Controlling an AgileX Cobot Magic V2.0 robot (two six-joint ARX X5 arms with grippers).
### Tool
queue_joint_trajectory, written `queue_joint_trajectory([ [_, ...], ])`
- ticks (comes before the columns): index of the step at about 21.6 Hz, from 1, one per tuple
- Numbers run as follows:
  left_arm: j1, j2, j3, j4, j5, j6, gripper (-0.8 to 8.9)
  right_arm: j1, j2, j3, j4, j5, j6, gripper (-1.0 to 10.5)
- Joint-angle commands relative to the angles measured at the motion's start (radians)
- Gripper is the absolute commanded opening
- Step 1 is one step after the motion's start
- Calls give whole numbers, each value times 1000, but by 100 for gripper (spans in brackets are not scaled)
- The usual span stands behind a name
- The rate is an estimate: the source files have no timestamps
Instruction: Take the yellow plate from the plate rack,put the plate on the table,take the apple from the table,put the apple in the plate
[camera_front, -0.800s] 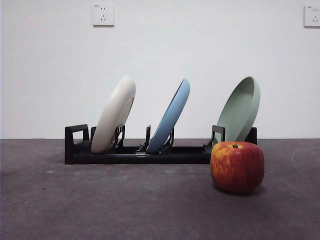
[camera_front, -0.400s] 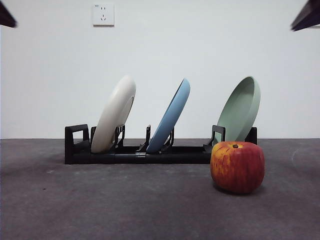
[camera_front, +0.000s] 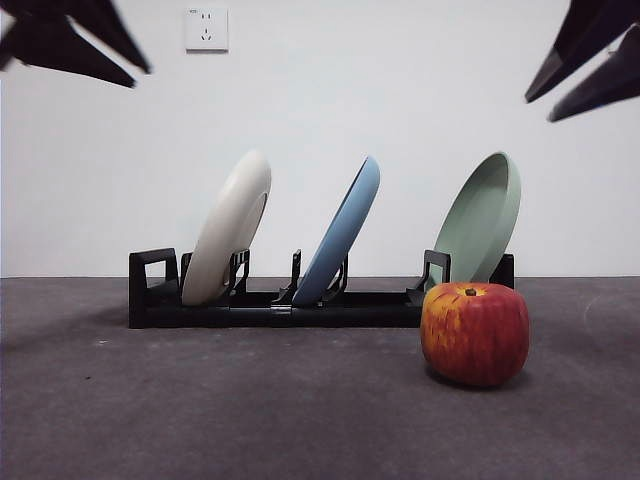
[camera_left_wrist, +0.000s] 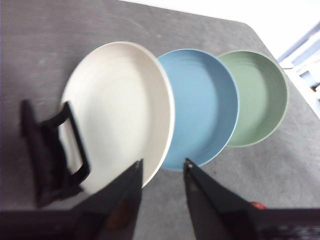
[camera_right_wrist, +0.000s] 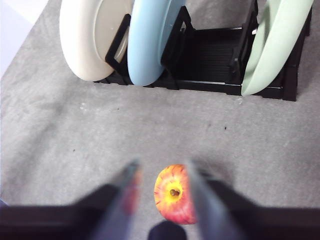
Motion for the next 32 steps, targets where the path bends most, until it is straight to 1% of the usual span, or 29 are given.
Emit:
queue_joint_trajectory([
  [1,-45,79,69,-1,5,5,218,-1,7,3,9,3,-9,315],
  [3,-84,148,136,-1,-5,5,220,-2,7,3,11,3,-9,315],
  [6,-126,253,229,-11,-69,16,220,-1,7,3,11,3,-9,315],
  [7,-136,280,249,-13,-97,16,220,-1,7,3,11,3,-8,314],
  [10,-163,356,278,3,-125,19,220,-1,7,3,11,3,-8,314],
  [11,-169,374,278,10,-150,21,220,-1,7,3,11,3,-8,314],
  [12,-177,391,278,16,-172,31,220,-2,7,3,11,4,-8,314],
  [15,-196,414,278,19,-233,98,217,-2,7,3,12,5,-8,313],
  [17,-206,414,278,45,-233,103,208,-2,7,3,13,7,-8,312],
  [18,-208,414,278,52,-231,103,112,-2,7,3,13,6,-8,312],
  [19,-208,414,278,48,-230,103,-4,-2,7,3,12,7,-8,312],
  [23,-208,414,278,27,-230,107,-9,-2,7,3,13,7,-8,312],
  [27,-208,405,290,19,-229,107,-9,-2,7,3,12,32,-8,312],
  [32,-240,316,339,-51,-229,107,-9,-2,7,3,13,32,-8,312],
])
